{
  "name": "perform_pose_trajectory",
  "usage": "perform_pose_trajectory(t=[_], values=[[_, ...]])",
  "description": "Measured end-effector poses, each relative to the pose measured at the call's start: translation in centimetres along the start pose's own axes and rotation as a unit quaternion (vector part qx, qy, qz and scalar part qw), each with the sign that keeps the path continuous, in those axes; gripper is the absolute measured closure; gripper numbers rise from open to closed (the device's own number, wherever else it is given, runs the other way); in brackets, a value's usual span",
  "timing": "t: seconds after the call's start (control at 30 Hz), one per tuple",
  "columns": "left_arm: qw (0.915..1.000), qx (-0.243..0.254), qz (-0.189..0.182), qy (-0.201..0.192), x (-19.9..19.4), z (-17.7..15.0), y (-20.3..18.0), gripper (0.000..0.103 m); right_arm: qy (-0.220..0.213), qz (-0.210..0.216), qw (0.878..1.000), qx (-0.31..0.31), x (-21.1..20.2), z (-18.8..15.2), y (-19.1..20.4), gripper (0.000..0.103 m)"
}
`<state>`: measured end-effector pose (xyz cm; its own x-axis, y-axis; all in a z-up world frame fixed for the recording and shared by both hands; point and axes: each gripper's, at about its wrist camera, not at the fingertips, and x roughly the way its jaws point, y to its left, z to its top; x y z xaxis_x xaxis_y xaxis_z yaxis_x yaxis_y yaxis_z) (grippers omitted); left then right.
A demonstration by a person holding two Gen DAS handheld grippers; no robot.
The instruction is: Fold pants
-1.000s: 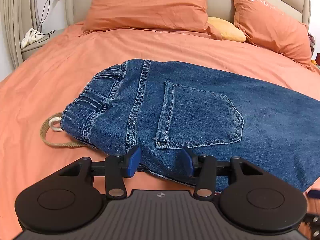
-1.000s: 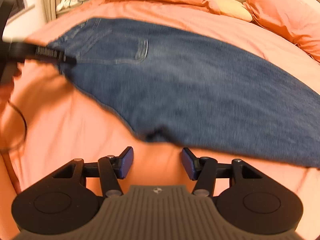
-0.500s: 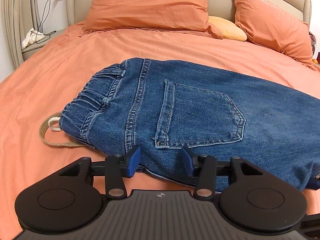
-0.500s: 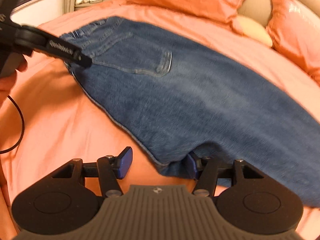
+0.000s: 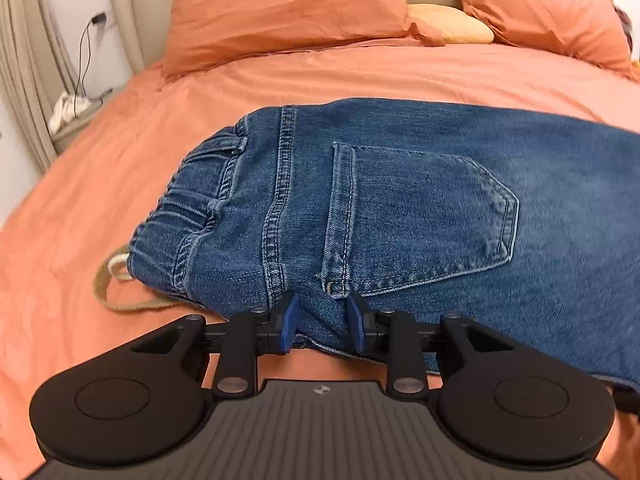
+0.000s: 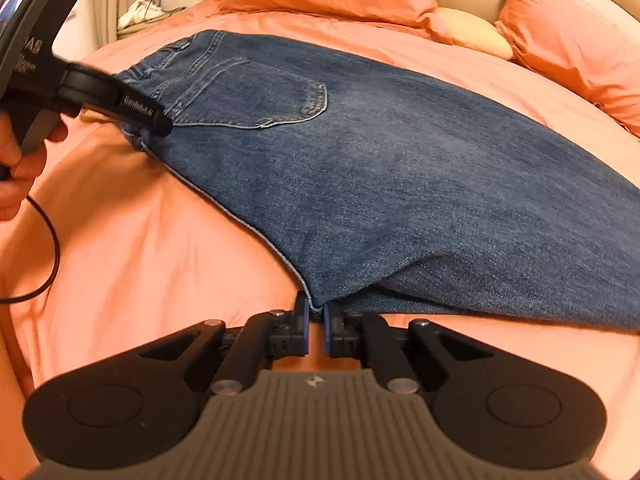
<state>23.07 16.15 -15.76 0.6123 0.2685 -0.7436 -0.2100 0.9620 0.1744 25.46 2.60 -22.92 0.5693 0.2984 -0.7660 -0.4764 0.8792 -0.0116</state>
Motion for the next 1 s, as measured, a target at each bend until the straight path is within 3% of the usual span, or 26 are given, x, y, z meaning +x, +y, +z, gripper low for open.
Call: perform_pose_trajectory(t=[0.17,0.3,0.5,0.63,0.77,1.0], values=[[0.9998,-0.012,0.005,-0.013,-1.0,0.2,0.1,0.068,0.024,0.037,0.998,0.048,-1.2,-0.6,-1.2,0.103],[0.9994,-0.017,-0.007,-0.029,-3.1,0.9,-0.2,0.068,-0.002,0.020,0.997,0.069,-4.1,-1.4,-3.6,0.102],[0.9964,-0.002,-0.077,-0.035,-5.6,3.3,-3.2,0.068,-0.034,-0.029,0.985,0.168,-8.0,-1.5,-13.1,0.074],[0.9939,0.015,-0.100,-0.044,-6.3,5.4,-6.8,0.068,-0.049,-0.061,0.968,0.237,-10.3,-1.7,-20.6,0.071],[0.9912,0.043,-0.116,-0.047,-6.2,7.3,-11.5,0.068,-0.050,-0.112,0.944,0.305,-12.1,-2.9,-28.3,0.070],[0.9740,0.105,-0.200,-0.018,-4.6,10.9,-21.3,0.072,-0.032,-0.140,0.901,0.409,-14.7,-7.2,-41.6,0.070]])
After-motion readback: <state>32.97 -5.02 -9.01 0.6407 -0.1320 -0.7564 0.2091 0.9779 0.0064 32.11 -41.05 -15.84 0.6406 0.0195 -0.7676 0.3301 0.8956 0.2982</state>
